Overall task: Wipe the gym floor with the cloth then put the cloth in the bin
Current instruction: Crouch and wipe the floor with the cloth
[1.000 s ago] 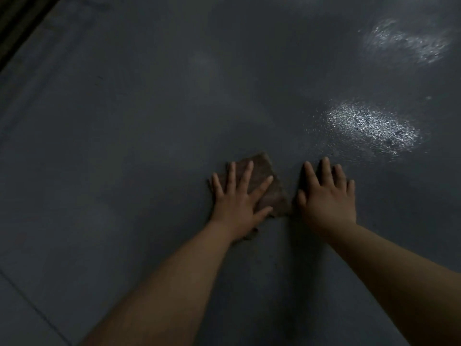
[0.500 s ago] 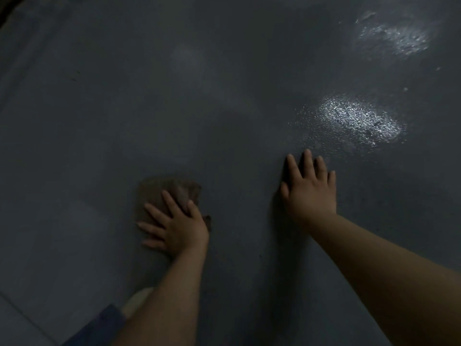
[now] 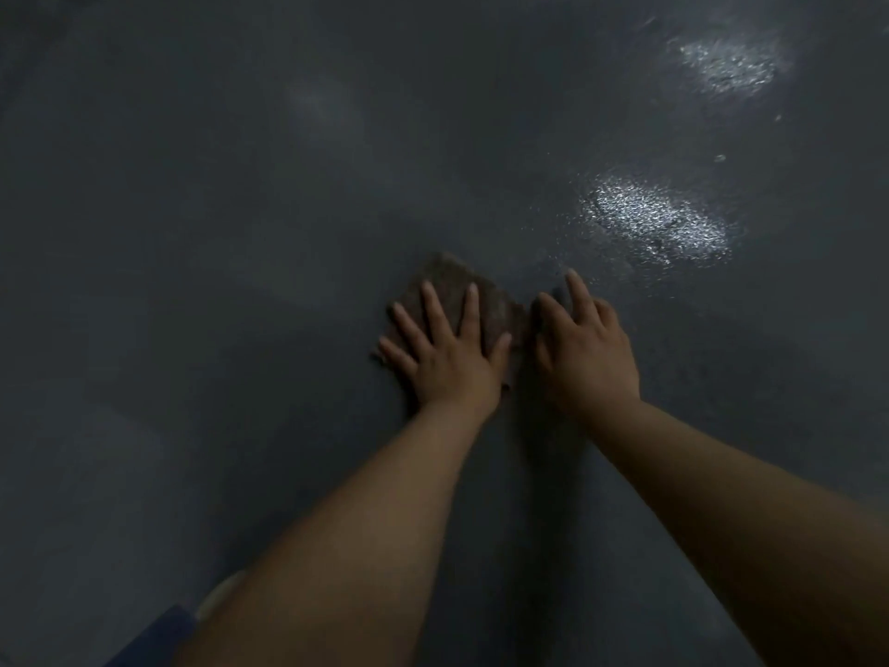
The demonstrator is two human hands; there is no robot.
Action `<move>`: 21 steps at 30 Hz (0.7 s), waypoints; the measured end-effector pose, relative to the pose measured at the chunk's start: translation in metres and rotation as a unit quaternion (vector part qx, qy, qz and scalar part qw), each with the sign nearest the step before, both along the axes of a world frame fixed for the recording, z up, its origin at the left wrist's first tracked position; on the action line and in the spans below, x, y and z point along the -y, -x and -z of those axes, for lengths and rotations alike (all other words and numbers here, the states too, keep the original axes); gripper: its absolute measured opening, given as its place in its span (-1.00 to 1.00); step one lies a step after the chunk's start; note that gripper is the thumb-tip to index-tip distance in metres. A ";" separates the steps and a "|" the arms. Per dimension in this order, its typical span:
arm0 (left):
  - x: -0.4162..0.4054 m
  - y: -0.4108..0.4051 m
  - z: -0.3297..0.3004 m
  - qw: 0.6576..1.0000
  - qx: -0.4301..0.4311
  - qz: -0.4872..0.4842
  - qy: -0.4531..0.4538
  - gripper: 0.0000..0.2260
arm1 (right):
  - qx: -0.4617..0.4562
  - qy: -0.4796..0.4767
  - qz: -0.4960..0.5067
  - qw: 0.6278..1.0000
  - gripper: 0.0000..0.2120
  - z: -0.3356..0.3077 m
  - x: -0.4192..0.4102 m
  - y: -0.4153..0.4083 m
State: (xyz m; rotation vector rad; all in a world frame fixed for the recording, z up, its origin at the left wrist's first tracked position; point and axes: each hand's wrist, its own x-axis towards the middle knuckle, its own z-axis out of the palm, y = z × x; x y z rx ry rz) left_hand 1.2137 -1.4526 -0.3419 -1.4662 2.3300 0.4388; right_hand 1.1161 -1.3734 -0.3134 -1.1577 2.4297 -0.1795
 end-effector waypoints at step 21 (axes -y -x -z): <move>0.040 -0.046 -0.033 0.987 -0.146 0.058 -0.020 -0.43 | -0.057 0.023 -0.135 0.989 -0.43 0.031 -0.016 -0.068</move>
